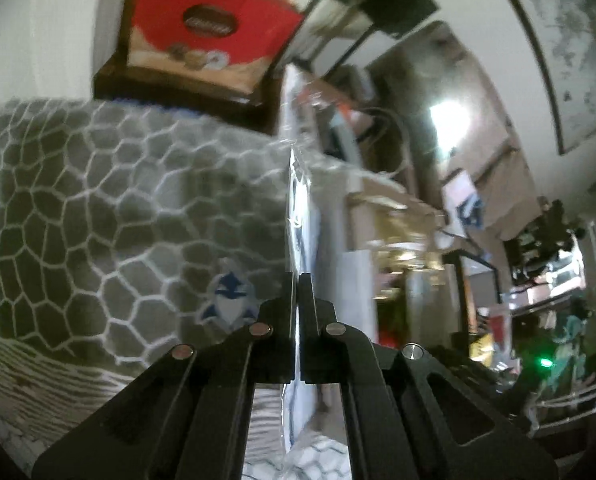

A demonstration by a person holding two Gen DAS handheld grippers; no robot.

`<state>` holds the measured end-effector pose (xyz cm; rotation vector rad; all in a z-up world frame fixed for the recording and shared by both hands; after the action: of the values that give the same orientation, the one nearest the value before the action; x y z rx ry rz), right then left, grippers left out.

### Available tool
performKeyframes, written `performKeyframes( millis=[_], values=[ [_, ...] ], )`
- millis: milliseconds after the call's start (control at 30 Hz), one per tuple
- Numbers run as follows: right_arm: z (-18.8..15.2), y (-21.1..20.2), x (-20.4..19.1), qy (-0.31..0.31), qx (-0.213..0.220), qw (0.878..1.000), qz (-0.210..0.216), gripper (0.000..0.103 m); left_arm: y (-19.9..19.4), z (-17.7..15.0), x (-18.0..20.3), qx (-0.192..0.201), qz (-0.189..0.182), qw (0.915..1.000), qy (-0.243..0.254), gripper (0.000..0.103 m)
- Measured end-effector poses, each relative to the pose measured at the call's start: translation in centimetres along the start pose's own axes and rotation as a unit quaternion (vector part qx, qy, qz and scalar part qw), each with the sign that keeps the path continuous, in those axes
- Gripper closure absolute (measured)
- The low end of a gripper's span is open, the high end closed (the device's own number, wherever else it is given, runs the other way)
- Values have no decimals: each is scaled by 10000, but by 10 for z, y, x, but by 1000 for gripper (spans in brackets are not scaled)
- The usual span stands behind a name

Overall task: Organize objects
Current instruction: 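Move the left gripper to the bed and grasp the blue-and-white box, then lift the blue-and-white box with the left gripper into the cardboard box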

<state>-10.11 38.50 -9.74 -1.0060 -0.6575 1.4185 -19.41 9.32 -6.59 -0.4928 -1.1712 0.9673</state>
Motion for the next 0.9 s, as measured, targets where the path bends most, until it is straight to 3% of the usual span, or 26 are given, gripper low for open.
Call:
performKeyframes(
  millis=[267, 500, 633, 900],
  values=[
    [0, 0, 0, 0, -3, 10000, -1, 64, 0, -6, 75, -155, -404, 9976, 532, 102],
    [-2, 1, 1, -16, -4, 10000, -9, 64, 25, -17, 135, -366, -421, 9943, 904, 102],
    [-2, 1, 2, 16, 1, 10000, 21, 64, 45, -22, 155, -442, -325, 9933, 1015, 102],
    [-2, 0, 3, 36, -3, 10000, 45, 64, 82, -40, 172, -962, -631, 9896, 862, 99]
  ],
)
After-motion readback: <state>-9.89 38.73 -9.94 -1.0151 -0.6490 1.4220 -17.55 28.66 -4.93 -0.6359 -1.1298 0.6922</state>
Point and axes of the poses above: each gripper's, at about its wrist camera, not at the fingertips, and y roughly the way its jaws point, x to its right, z to its top, the point moved 6 cm from there along y, roughly the way its jaws point, and after that the axes turned 1 degree about -z, right-handed, at the moved point
